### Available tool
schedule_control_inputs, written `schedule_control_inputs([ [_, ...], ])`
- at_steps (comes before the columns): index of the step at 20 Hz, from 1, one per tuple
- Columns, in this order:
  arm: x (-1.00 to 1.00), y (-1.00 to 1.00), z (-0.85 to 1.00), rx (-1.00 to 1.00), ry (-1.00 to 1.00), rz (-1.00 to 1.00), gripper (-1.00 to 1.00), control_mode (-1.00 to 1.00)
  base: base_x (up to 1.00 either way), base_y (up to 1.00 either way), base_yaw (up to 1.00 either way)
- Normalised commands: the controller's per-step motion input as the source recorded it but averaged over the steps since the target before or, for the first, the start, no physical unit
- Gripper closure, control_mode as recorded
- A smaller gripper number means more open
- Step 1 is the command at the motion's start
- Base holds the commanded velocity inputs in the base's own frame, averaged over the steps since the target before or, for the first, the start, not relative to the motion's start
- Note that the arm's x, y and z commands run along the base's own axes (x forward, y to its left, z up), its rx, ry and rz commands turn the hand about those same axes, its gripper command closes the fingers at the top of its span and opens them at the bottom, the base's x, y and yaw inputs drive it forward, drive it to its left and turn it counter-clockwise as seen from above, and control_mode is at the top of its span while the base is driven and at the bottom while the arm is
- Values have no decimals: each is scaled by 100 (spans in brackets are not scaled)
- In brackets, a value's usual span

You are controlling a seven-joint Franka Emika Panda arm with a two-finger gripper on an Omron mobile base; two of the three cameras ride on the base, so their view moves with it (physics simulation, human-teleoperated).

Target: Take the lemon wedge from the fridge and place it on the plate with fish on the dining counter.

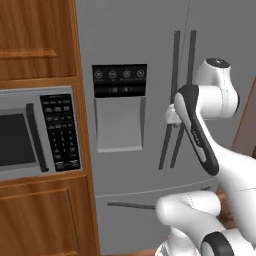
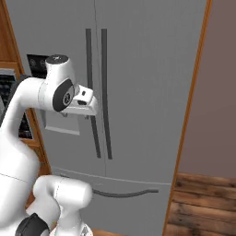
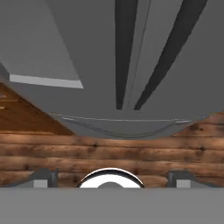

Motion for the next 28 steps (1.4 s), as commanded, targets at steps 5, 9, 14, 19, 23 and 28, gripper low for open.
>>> schedule_control_inputs([
  [5,0,0,0,0,0,0,-100,100,-72,-30,-3],
  [9,0,0,0,0,0,0,-100,100,-56,-2,0],
  [14,-16,0,0,-1,-14,0,-100,-100,-18,0,0],
  [19,-24,0,9,-5,-41,0,-100,-100,0,0,0],
  [23,30,-19,10,-3,-49,-1,-100,-100,0,0,0],
  [28,78,-6,19,0,-24,-2,-100,-100,0,0,0],
])
